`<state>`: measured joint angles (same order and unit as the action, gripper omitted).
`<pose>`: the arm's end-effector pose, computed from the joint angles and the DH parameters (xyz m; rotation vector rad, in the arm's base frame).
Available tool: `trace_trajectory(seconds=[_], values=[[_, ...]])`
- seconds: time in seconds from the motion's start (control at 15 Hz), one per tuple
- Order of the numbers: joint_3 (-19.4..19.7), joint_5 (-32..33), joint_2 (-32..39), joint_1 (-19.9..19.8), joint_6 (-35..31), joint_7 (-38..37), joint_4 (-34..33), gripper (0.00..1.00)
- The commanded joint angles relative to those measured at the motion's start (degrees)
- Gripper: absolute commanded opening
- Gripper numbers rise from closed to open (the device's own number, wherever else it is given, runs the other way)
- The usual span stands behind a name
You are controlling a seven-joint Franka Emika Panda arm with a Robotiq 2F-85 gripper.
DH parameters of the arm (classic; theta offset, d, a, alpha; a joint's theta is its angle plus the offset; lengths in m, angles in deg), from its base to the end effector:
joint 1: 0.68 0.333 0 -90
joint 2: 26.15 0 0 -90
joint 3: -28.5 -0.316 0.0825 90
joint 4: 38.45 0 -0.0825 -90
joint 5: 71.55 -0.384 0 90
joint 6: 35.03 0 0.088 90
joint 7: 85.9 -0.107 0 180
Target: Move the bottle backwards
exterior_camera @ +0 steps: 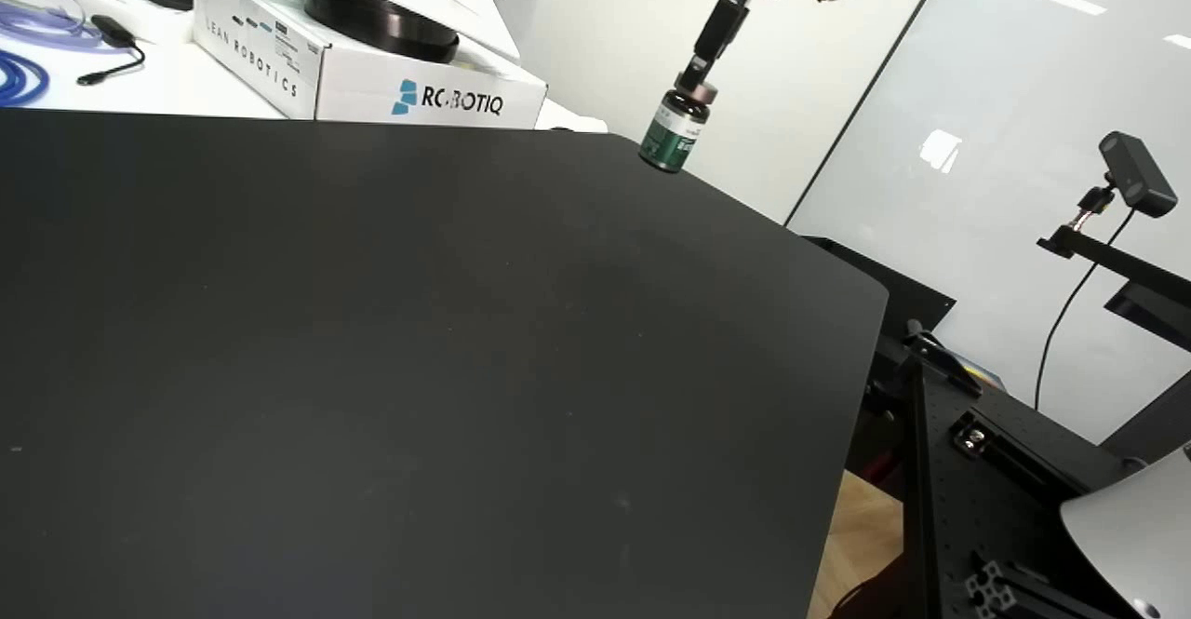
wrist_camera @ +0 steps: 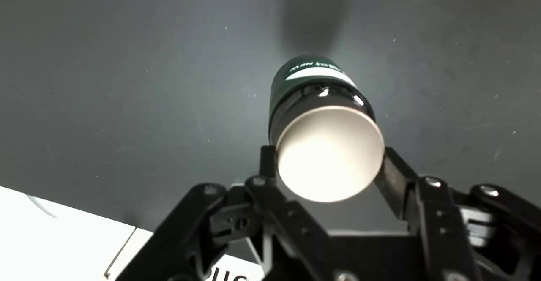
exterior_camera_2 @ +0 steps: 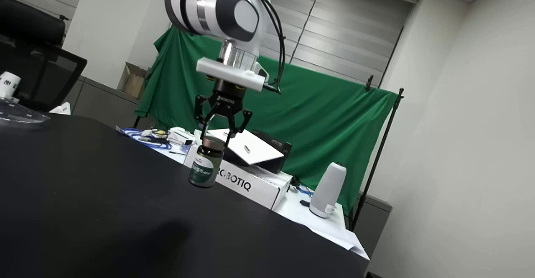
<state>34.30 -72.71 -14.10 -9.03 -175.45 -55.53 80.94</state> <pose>0.5751 -0.1435 0.3412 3.0392 0.4165 0.2207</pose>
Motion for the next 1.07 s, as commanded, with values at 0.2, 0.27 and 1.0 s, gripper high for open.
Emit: trace_trajectory(seconds=[0.2, 0.27, 1.0], values=[[-4.2, 1.1, 17.9, -0.4, 5.1, -0.7, -24.0, 0.36], [-4.9, 1.3, 19.5, -0.3, 5.7, -0.6, -26.3, 0.36], [-9.1, 3.7, 28.0, 0.4, 10.4, 1.3, -35.9, 0.36]])
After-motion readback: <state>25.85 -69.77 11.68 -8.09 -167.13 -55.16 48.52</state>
